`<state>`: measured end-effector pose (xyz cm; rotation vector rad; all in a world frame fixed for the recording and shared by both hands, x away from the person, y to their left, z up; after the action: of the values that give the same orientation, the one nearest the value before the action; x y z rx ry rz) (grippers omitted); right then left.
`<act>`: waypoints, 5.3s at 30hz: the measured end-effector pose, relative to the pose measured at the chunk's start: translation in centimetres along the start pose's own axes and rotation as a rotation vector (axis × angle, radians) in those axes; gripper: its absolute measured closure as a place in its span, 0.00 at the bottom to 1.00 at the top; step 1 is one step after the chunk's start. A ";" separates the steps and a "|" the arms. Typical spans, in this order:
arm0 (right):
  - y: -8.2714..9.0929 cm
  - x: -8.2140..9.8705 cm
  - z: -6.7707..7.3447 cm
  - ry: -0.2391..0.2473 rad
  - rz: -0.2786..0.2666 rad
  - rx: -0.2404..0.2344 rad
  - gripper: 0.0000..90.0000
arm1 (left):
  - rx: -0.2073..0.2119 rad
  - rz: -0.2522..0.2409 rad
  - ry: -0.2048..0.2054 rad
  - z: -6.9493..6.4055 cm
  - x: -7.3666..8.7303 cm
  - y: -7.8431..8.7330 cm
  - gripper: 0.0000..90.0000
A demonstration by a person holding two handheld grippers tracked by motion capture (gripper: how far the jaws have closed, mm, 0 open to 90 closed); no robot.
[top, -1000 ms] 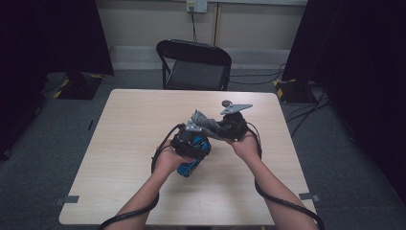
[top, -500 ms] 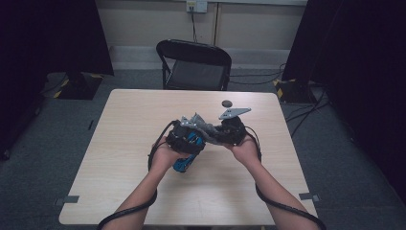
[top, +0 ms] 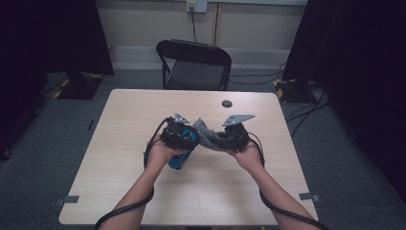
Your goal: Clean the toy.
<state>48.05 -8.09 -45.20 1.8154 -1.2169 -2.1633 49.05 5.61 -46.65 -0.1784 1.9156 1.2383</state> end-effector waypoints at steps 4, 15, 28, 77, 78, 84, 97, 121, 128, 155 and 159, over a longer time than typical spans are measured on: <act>0.2 0.6 0.4 -0.007 -0.009 -0.008 0.83 | -0.006 -0.005 0.008 0.2 -0.1 0.1 0.29; 0.2 2.4 -0.4 -0.014 0.033 0.020 0.83 | -0.003 -0.035 0.021 0.7 -0.9 1.3 0.29; -0.4 1.1 -1.0 -0.025 0.011 0.049 0.83 | 0.031 -0.053 -0.008 -1.2 -2.2 1.3 0.29; -4.9 3.4 5.3 0.081 0.077 -0.125 0.82 | 0.012 -0.106 0.078 0.4 -4.4 1.3 0.29; -4.8 3.4 5.3 0.085 0.080 -0.125 0.83 | 0.010 -0.107 0.075 0.5 -4.4 1.5 0.29; -3.4 3.7 3.0 0.084 0.104 -0.066 0.82 | 0.001 -0.111 0.070 0.8 -4.4 2.1 0.29; 0.3 2.4 -3.3 0.006 0.067 0.099 0.82 | 0.036 -0.077 0.037 -0.8 -2.6 1.2 0.28; -0.5 -1.4 -2.7 -0.017 -0.007 0.085 0.82 | 0.065 -0.037 -0.015 -3.2 -1.5 -0.5 0.28; -0.9 -0.9 -2.2 -0.029 -0.007 0.067 0.82 | 0.057 -0.042 -0.009 -2.9 -1.6 -0.3 0.29; -2.7 1.4 0.8 -0.002 0.013 -0.033 0.82 | 0.042 -0.050 0.019 -1.7 -2.8 0.2 0.28; -3.1 1.5 1.2 -0.007 0.008 -0.048 0.82 | 0.041 -0.061 0.030 -1.5 -3.0 0.2 0.28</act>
<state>47.88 -6.15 -48.26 1.7823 -1.1612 -2.1769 50.07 3.55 -44.15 -0.2343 1.9455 1.1612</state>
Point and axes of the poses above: each handheld gripper's, and its own axes: y roughly backward along the jaws, x roughly out of its underside, z roughly to its left, the point moved 8 cm from there along -y, roughly forward along the jaws, and after that the axes turned 7 degrees about y, right-handed, at the moved point
